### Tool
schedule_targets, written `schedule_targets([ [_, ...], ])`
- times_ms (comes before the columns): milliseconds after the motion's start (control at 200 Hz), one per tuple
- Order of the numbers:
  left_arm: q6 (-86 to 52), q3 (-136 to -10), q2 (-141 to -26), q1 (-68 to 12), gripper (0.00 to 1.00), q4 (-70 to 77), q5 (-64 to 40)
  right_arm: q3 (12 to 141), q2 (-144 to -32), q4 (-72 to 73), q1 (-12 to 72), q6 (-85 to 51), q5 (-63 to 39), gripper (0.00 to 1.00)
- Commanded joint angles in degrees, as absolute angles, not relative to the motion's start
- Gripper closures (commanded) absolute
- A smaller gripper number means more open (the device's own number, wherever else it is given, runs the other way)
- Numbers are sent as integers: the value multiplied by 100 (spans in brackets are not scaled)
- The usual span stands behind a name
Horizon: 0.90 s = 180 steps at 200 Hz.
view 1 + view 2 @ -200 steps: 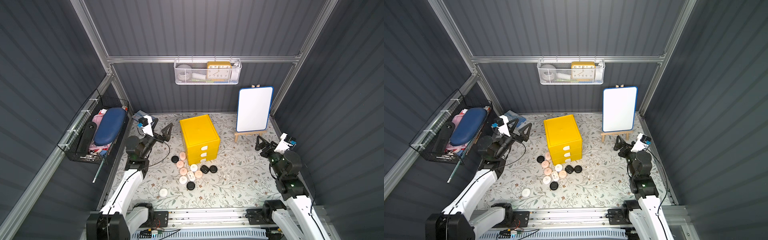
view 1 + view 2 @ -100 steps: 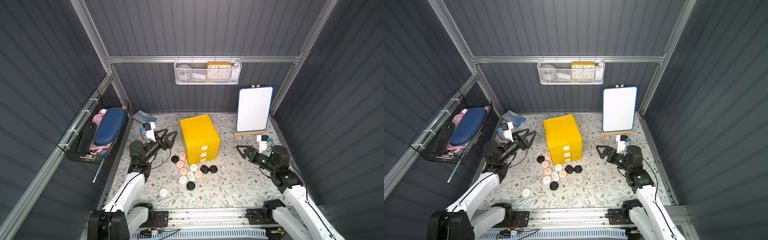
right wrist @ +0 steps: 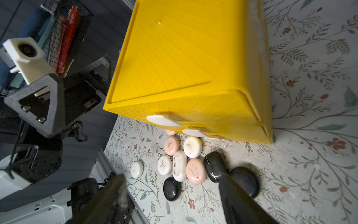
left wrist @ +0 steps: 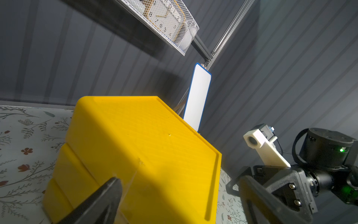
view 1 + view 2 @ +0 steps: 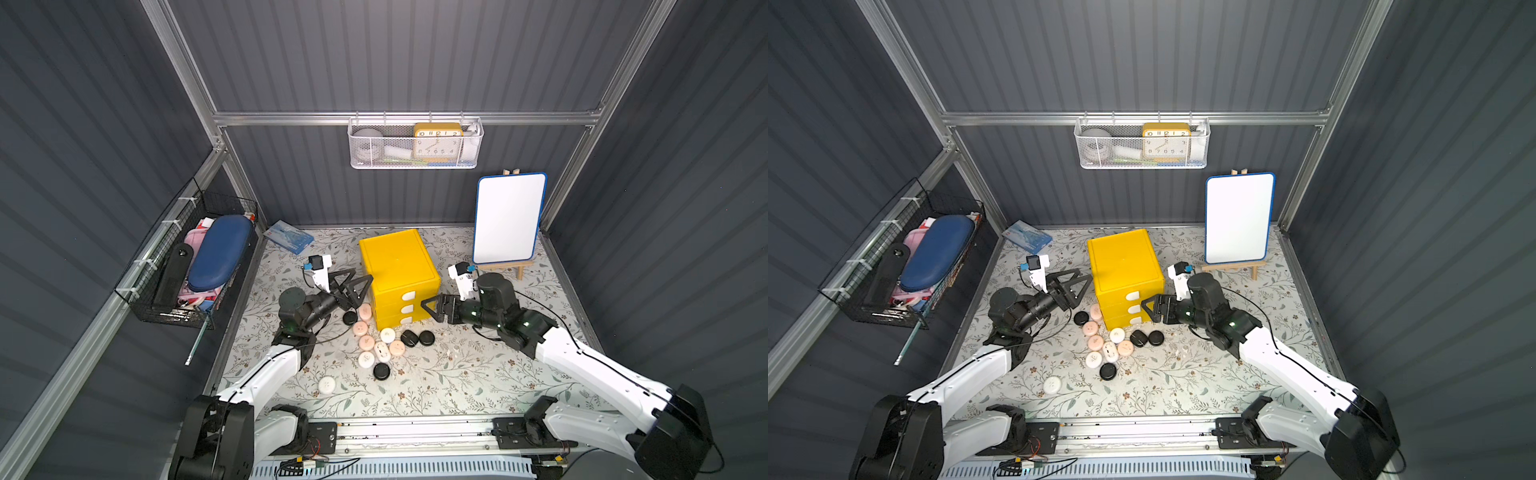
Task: Put the bluetooth earphones in the drawer according to color
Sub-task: Adjust the storage box at the center of the board.
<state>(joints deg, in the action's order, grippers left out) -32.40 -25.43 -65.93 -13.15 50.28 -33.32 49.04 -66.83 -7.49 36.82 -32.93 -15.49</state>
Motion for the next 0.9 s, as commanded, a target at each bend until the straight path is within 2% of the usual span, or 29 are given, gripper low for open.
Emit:
schedule_targets([
  [0, -2894, -2241, -6388, -1345, 1, 5559, -3148, 5386, -7162, -933, 3892, -3112, -981, 21],
  [320, -2734, -2143, -6081, -1365, 1, 5379, -2957, 6271, -8234, -896, 3771, -3163, -347, 21],
  [580, -2743, -2204, -6328, -1371, 1, 5412, -3031, 7001, -8871, -986, 3197, -2880, -758, 24],
  [775, -2742, -2258, -6527, -1371, 1, 5438, -3044, 7081, -8879, -1130, 3226, -2594, -1103, 32],
  [895, -2740, -2276, -6617, -1371, 1, 5441, -3056, 7005, -8825, -1129, 3355, -2558, -1113, 34],
])
